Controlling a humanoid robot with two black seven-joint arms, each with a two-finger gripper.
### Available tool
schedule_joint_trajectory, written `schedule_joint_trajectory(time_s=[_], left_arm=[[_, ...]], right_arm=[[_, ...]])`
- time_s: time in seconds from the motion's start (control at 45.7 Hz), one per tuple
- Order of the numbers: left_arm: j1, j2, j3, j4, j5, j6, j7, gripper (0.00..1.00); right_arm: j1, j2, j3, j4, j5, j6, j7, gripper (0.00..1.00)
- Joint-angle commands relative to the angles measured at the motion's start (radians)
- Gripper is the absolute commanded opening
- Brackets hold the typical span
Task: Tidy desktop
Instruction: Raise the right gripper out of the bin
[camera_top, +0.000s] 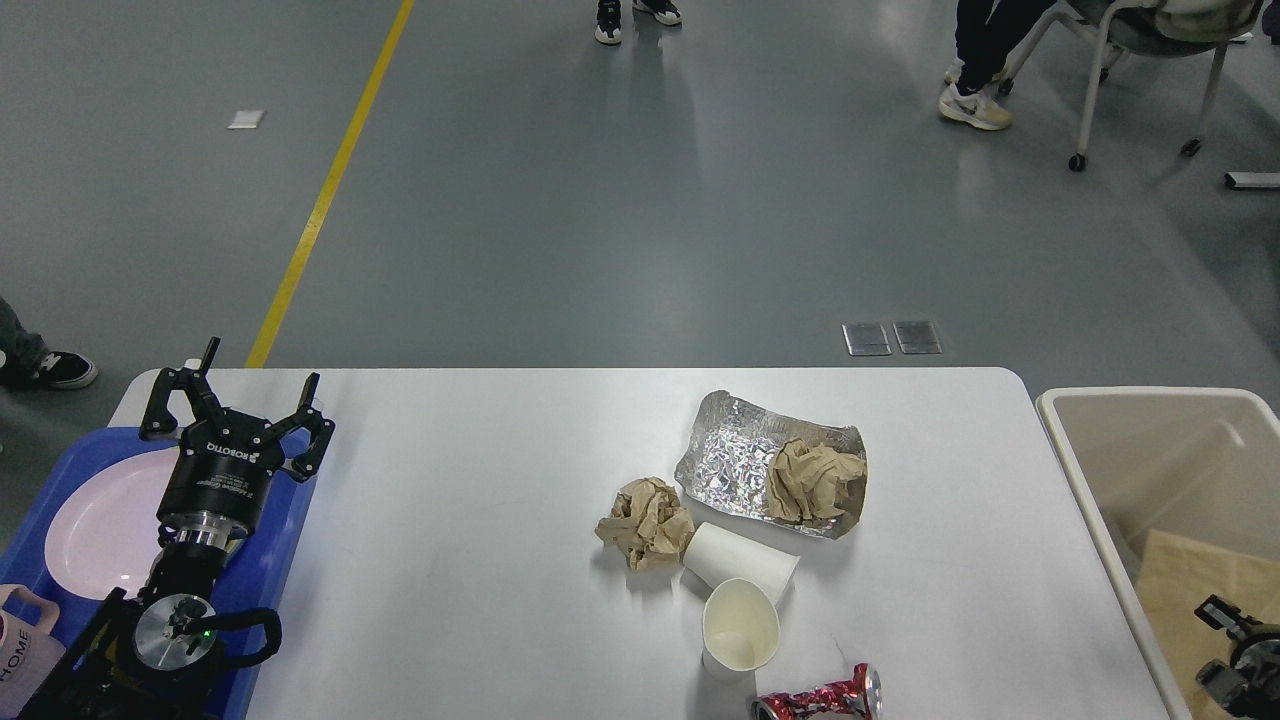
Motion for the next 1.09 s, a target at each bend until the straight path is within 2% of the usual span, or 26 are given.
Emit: schedule_joint_trajectory(time_s=[0.0, 0.197, 0.372, 0.46, 0.547, 0.569, 0.635, 0.832, 0.963, 1.073], left_arm=[[0.000, 0.001, 0.000, 0.000, 0.000, -0.001, 0.000, 0.97], [0.000, 0.000, 0.000, 0.000, 0.000, -0.001, 0.000, 0.97], [0.000, 0.000, 0.000, 0.000, 0.000, 0.001, 0.000, 0.97], [0.000, 0.001, 0.000, 0.000, 0.000, -0.001, 0.000, 0.97], [0.000, 0.000, 0.000, 0.000, 0.000, 0.001, 0.002, 0.97], [0.000, 0.000, 0.000, 0.000, 0.000, -0.001, 0.002, 0.97], [0.000, 0.000, 0.000, 0.000, 0.000, 0.001, 0.002, 0.97], [0.000, 0.000, 0.000, 0.000, 0.000, 0.001, 0.002, 0.97], [0.000, 0.000, 0.000, 0.000, 0.000, 0.001, 0.002, 0.97], [0.000, 0.000, 0.000, 0.000, 0.000, 0.001, 0.002, 0.97]], right_arm=[[0.004, -0.002, 0.000, 0.001, 0.000, 0.004, 0.000, 1.00], [0.040, -0.019, -0.005, 0.059, -0.002, 0.010, 0.000, 1.00], [0.191, -0.163, -0.046, 0.292, -0.023, 0.024, -0.001, 1.00], [0.339, -0.223, -0.130, 0.404, -0.023, 0.069, -0.001, 1.00], [0.505, -0.251, -0.265, 0.509, -0.023, 0.169, -0.001, 1.00], [0.604, -0.252, -0.355, 0.567, -0.023, 0.238, -0.001, 1.00], [0.756, -0.251, -0.465, 0.647, -0.022, 0.336, -0.001, 1.00], [1.223, -0.234, -0.625, 0.849, -0.015, 0.634, -0.003, 1.00], [1.488, -0.138, -0.692, 0.961, -0.014, 0.832, -0.003, 1.00], [1.652, 0.008, -0.752, 1.113, -0.011, 0.881, -0.003, 1.00]])
